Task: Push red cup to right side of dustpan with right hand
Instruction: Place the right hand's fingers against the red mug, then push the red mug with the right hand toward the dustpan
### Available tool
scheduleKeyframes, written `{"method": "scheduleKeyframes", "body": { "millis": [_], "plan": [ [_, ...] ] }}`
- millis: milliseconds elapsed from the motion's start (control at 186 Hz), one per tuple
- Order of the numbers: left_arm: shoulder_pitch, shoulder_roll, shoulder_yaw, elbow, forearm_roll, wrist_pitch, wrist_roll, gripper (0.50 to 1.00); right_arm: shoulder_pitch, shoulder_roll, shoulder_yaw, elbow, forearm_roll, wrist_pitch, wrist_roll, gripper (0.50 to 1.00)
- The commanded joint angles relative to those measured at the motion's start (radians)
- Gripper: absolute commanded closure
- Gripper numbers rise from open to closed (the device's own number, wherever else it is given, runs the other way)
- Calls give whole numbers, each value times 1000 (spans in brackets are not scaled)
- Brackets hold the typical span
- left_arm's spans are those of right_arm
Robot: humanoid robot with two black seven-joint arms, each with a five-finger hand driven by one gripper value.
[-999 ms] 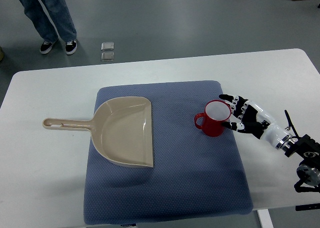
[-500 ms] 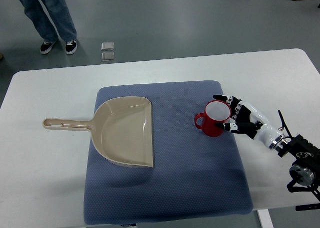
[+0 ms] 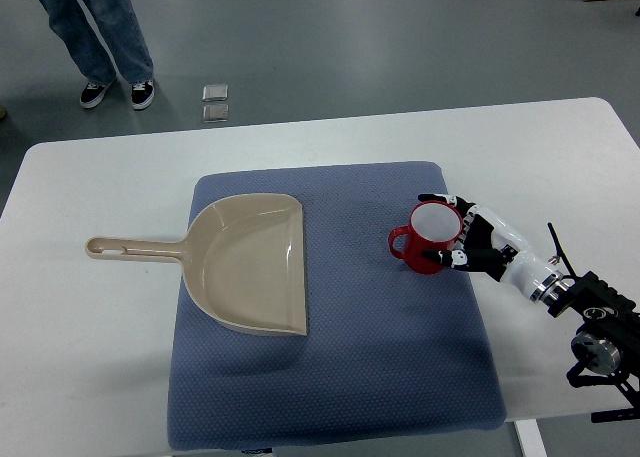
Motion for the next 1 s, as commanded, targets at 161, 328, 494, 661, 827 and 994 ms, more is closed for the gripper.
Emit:
{"method": "scheduleKeyframes", "body": {
  "millis": [161, 328, 494, 661, 827, 994],
  "plan": [
    [0, 0, 0, 0, 0, 0, 0, 500, 4, 23, 0, 0, -3, -6, 0, 668],
    [0, 0, 0, 0, 0, 0, 0, 500, 5, 35, 0, 0, -3, -12, 0, 691],
    [0, 0, 0, 0, 0, 0, 0, 500, 5, 54, 0, -2, -24, -14, 0, 703],
    [0, 0, 0, 0, 0, 0, 0, 500, 5, 64, -1, -2, -33, -25, 0, 711],
    [0, 0, 0, 0, 0, 0, 0, 500, 5, 86, -8, -2, -46, -34, 0, 713],
    [0, 0, 0, 0, 2, 0, 0, 500, 7, 112, -9, 0, -55, -48, 0, 713]
  ]
}}
